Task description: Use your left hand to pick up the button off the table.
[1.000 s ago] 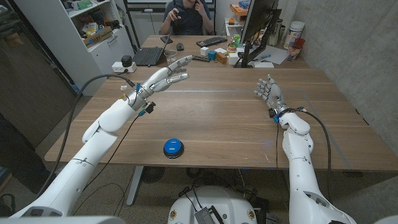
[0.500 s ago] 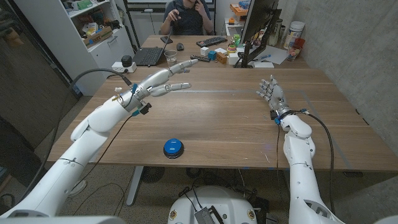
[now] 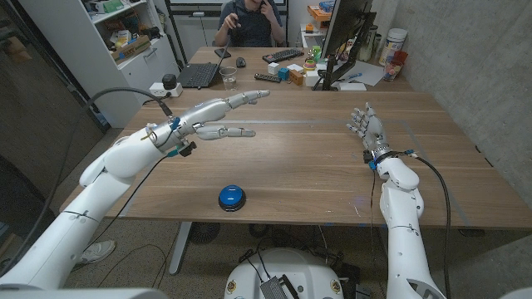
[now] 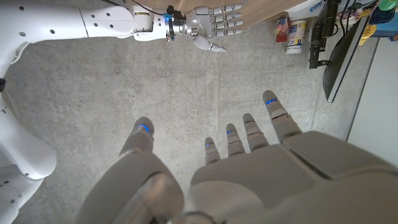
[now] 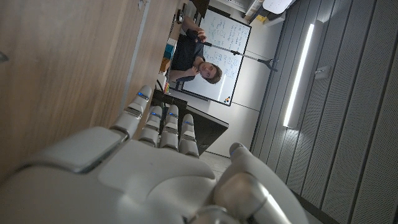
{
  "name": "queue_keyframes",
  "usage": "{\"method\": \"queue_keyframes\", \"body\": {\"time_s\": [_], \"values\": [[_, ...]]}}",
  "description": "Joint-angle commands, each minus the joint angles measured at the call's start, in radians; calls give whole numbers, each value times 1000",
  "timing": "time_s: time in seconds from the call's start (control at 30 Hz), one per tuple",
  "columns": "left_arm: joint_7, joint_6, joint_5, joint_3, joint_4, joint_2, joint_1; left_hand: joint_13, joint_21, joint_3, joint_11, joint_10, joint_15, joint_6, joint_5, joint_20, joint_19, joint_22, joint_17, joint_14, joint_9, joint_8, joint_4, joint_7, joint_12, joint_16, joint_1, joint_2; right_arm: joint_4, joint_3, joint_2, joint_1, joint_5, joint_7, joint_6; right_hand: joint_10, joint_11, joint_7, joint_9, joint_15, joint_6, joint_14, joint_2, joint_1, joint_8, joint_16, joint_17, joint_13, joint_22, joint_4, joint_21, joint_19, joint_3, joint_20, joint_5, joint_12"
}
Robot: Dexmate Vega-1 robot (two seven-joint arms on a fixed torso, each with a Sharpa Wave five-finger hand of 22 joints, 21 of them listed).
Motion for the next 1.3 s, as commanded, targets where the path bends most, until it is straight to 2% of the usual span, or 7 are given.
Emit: {"method": "queue_keyframes", "body": {"time_s": [0.03,0.43,0.5,0.63,0.9,1.3], "values": [[-22,-39,130,-118,-121,-15,76,2,-4,-3,-3,-18,3,-18,14,1,8,3,1,-14,4,1,-9,-2,1,0,24,-14,-27,-10,7,-21,-2,-23,0,6,1,-1,3,-3,5,6,9,-6,6,6,3,3,5,3,6,8,-5,4,6,5],[-32,-26,295,-239,-238,-56,150,3,-8,-19,-3,-51,12,-48,27,1,5,2,2,-33,5,2,-11,-3,-3,-2,62,-36,-24,-23,2,-16,-9,-30,0,5,1,-2,3,-2,1,5,8,-7,4,6,3,3,5,4,6,8,-9,5,7,4],[-44,-19,285,-238,-238,-45,154,3,-8,-22,-5,-54,12,-52,29,1,5,2,2,-35,5,3,-12,-3,-2,-2,69,-38,-23,-24,2,-15,-8,-31,-1,5,3,-2,3,-2,1,5,8,-7,4,6,3,3,5,4,6,8,-9,6,7,4],[-49,1,320,-249,-255,-54,162,3,-7,-28,-2,-56,8,-58,35,0,9,2,2,-26,6,5,-12,-3,1,4,84,-42,-18,-27,1,-13,-9,-32,1,4,3,-4,3,-2,1,6,8,-7,5,6,3,3,5,4,6,8,-10,6,7,4],[-113,74,354,-253,-305,-13,181,4,-3,-38,1,-56,6,-61,43,0,24,2,3,-7,7,10,-12,-2,6,11,111,-46,-17,-28,1,-15,-11,-41,7,5,6,-3,3,-1,1,5,8,-7,5,6,3,3,5,4,6,8,-12,7,7,5],[-142,119,387,-247,-344,23,200,5,-2,-48,5,-57,4,-63,50,1,30,2,3,0,8,13,-12,-2,9,12,134,-49,-7,-25,1,-11,-3,-42,12,5,3,-6,3,-1,1,7,8,-8,5,7,3,3,5,5,6,8,-15,7,7,5]]}}
